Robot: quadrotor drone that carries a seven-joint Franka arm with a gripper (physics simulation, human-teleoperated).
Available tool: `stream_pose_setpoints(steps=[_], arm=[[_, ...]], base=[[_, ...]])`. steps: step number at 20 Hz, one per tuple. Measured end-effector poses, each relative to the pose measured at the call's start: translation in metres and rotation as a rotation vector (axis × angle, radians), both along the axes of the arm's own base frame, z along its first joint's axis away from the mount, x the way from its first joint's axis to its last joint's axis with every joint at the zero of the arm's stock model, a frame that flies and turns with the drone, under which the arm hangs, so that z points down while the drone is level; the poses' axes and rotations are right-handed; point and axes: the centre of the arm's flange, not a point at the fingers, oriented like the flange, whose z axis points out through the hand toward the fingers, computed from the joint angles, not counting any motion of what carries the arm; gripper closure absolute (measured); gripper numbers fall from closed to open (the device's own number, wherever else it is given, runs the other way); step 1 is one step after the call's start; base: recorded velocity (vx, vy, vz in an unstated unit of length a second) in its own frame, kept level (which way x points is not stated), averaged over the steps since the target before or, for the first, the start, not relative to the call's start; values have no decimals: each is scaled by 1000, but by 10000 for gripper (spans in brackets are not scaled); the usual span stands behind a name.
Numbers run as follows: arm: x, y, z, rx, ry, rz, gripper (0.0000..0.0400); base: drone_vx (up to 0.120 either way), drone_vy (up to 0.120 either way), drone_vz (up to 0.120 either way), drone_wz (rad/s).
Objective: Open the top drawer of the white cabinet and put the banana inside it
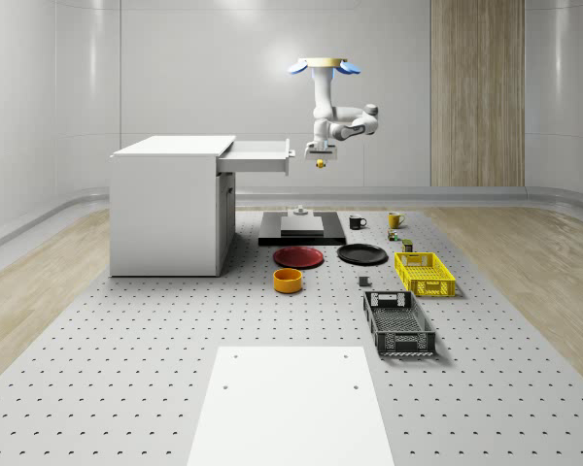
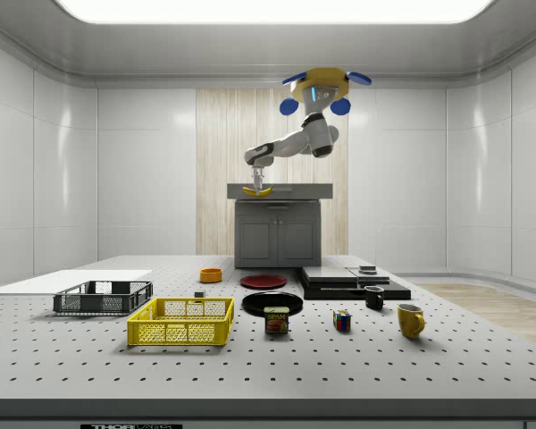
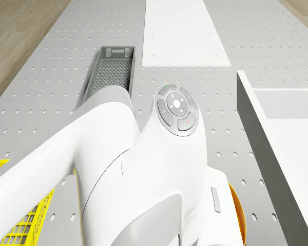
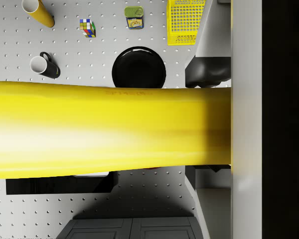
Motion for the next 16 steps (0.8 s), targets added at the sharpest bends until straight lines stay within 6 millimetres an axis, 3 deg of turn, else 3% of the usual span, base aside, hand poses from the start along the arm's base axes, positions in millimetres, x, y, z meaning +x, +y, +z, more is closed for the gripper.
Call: stream_pose_setpoints(steps=[3,16], arm=[[0,0,0,0,0,0,199],[0,0,0,0,0,0,199]], base=[[-120,-53,120,0],[-120,-120,114,0]])
